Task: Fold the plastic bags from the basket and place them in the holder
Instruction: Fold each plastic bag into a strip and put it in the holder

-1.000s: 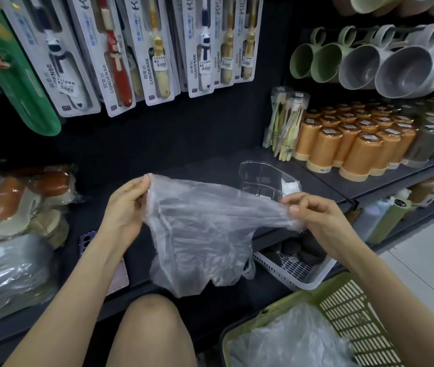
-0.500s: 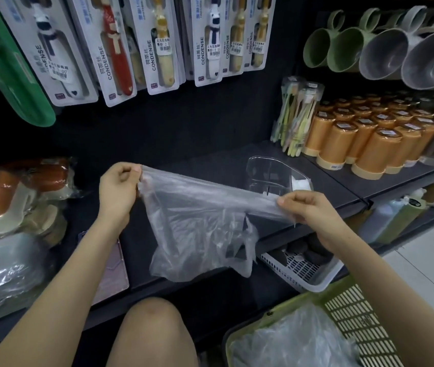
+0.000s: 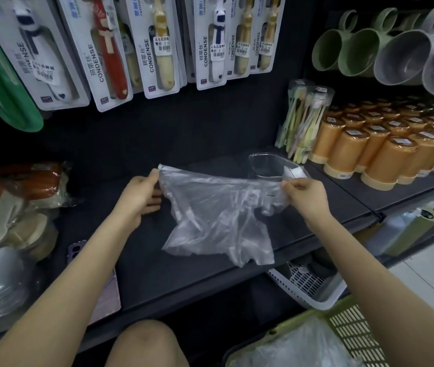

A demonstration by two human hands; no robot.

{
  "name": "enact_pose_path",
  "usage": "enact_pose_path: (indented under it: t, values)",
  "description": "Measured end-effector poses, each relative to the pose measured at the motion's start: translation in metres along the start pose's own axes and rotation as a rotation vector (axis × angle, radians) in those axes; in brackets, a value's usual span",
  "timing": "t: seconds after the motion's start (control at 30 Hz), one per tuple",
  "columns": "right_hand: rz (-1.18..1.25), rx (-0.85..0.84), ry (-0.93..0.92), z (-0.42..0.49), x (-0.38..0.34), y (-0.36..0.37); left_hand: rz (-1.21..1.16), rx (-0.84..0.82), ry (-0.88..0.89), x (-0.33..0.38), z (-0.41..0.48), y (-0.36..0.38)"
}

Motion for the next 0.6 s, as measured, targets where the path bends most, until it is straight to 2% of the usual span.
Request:
enact_pose_path:
  t: [0.07,0.1,0.17,0.2,0.23,0.33,0.4,0.47,0.6]
  values:
    - [0.038,-0.039,-0.017,-0.005,-0.010,-0.001,0.073,0.040,-0.032,-0.007,-0.018,-0.005]
    - [-0.045,-0.012,-0.051,-0.011,-0.015,-0.007,0.072,0.041,-0.035,-0.009,-0.031,-0.005]
    - [-0.312,0.171,-0.171,-0.036,-0.028,-0.030,0.053,0.018,-0.027,-0.013,-0.060,-0.001]
    - [-0.341,0.258,-0.260,-0.055,-0.037,-0.039,0.048,0.003,-0.030,-0.016,-0.072,0.002]
    - [-0.304,0.259,-0.337,-0.072,-0.043,-0.040,0.038,-0.012,-0.039,-0.019,-0.084,0.006]
    - [-0.119,-0.082,-0.396,-0.101,-0.040,-0.007,0.021,-0.042,-0.063,-0.029,-0.108,0.016]
    - [-0.170,-0.205,-0.383,-0.107,-0.033,0.015,0.014,-0.055,-0.058,-0.035,-0.117,0.022]
    - [-0.214,-0.180,-0.349,-0.105,-0.029,0.023,-0.010,-0.057,-0.033,-0.037,-0.121,0.027]
    - [-0.101,-0.135,-0.246,-0.100,-0.021,0.017,-0.157,-0.048,-0.023,-0.041,-0.115,0.027]
Point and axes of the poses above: each hand's wrist, its own z-axis towards the middle knuckle, its own y-axis out of the palm, x = y × z, the point moved 10 cm from there along z, towards the middle knuckle, and after that the axes turned 15 degrees about -z, right-handed, at the moved point
